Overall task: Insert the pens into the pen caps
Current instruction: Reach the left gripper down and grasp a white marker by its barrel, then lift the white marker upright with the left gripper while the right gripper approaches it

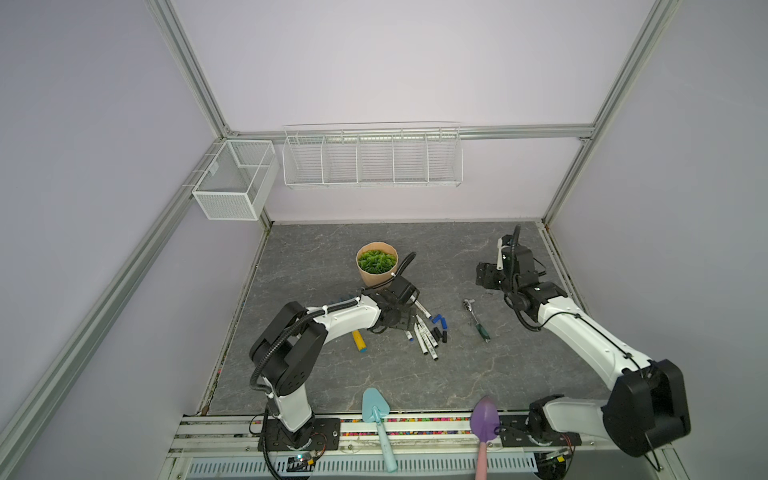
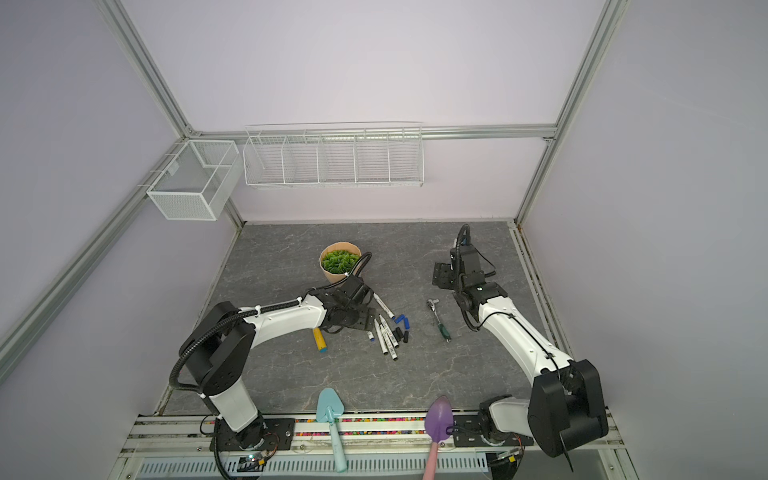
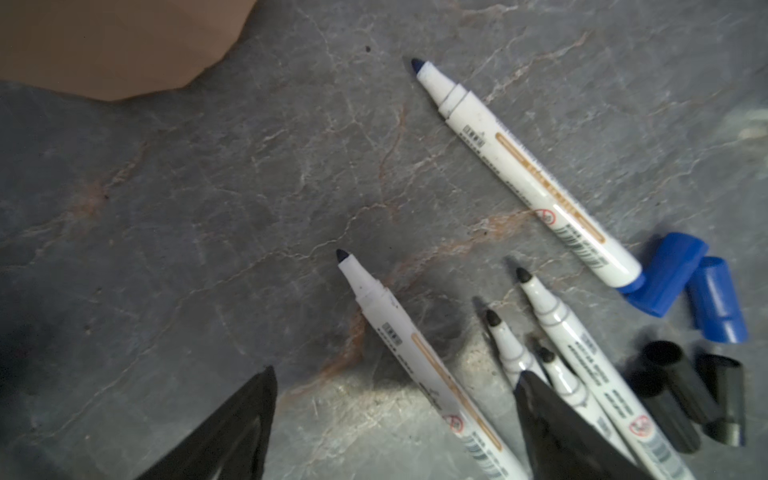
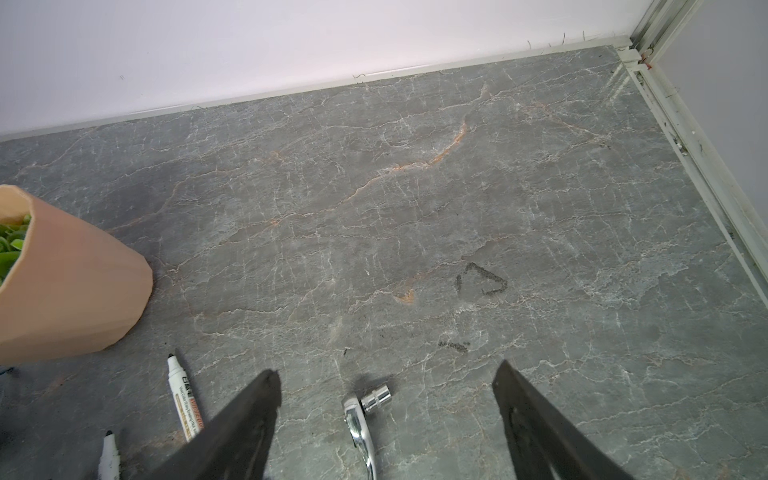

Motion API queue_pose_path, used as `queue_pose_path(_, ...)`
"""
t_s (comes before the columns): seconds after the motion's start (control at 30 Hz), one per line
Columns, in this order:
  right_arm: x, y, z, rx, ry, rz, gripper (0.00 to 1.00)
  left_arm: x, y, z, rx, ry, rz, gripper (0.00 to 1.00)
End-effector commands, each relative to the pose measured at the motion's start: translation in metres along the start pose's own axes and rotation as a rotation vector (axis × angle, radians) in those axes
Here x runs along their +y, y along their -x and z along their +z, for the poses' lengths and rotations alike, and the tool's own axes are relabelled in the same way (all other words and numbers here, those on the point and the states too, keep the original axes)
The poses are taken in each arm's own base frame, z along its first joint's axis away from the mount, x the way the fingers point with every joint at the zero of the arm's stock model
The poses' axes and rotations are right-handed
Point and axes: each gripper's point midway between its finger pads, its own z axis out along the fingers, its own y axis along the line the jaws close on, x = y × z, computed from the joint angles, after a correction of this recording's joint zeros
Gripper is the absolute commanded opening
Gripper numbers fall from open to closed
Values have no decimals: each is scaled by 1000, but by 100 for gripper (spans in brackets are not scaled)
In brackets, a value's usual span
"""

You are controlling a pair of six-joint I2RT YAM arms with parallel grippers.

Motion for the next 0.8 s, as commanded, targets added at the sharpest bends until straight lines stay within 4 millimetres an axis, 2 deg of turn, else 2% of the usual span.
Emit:
queue_pose_path(0.0, -1, -7, -2, 12, -2, -13, 85, 10, -6, 5, 38, 79, 5, 88)
queue_pose_path(0.13, -1, -7, -3, 9, 1, -14, 85, 14, -23, 21, 102, 101, 15, 83)
queue_pose_path(0.3, -3, -5, -7, -1, -5, -11, 84, 26, -46, 15, 169, 140, 7, 72)
queue_pose_path(0.47, -5, -2, -11, -20, -15, 6, 84, 28, -68, 12, 224, 114, -13, 43)
queue_pose_path(0.57, -10, 2, -14, -35, -39, 17, 82, 25, -74, 11, 256, 101, -11, 30)
queue_pose_path(0.6, -12, 3, -16, -40, -46, 22, 82, 24, -75, 11, 262, 98, -10, 27)
queue_pose_path(0.73, -17, 7, -22, -60, -46, 49, 80, 18, -69, 11, 254, 76, 6, 2)
queue_pose_path(0.77, -18, 8, -24, -64, -47, 54, 80, 15, -64, 9, 240, 61, 13, 0)
